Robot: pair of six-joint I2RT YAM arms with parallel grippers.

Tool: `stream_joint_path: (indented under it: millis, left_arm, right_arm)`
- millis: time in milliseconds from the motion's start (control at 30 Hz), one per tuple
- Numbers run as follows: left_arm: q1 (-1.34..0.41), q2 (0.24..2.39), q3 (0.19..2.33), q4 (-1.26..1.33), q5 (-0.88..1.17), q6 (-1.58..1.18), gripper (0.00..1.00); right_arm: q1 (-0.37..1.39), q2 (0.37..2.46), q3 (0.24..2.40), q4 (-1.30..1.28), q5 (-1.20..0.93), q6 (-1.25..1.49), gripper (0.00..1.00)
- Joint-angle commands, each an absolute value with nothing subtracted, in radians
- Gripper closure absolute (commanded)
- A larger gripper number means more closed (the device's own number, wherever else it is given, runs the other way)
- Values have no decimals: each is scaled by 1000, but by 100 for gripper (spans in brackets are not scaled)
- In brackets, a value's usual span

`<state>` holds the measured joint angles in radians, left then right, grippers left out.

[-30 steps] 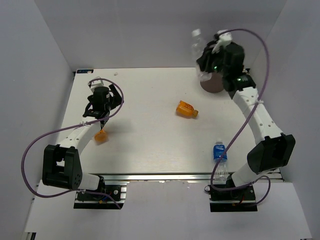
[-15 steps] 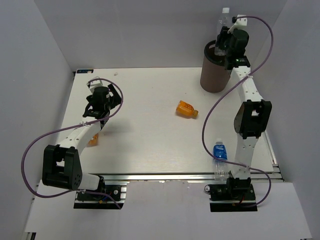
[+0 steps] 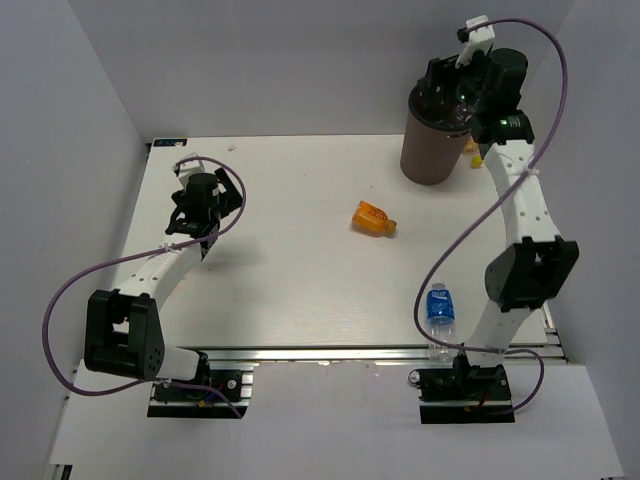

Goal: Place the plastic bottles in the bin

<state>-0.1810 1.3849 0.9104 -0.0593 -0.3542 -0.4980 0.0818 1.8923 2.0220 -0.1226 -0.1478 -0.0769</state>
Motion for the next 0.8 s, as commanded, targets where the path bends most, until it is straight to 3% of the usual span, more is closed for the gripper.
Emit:
stream_joint_path:
  millis: [0, 200, 333, 567, 767]
  left_arm:
    - [-186, 1368, 916, -57, -338, -500, 2]
    - [-187, 1381, 923, -74, -328, -505, 2]
    - [-187, 1393, 928, -80, -325, -503, 2]
    - [-186, 1425, 931, -66, -310, -495, 2]
    - [-187, 1451, 945, -81, -328, -492, 2]
  right_arm:
    - [139, 1758, 1921, -361, -527, -288, 11]
    - [230, 1678, 1581, -419, -572, -377, 11]
    - [308, 1712, 1499, -416, -483, -462, 11]
    - [333, 1929, 1587, -459, -335, -443, 11]
    - [342, 2104, 1709, -604, -420, -474, 11]
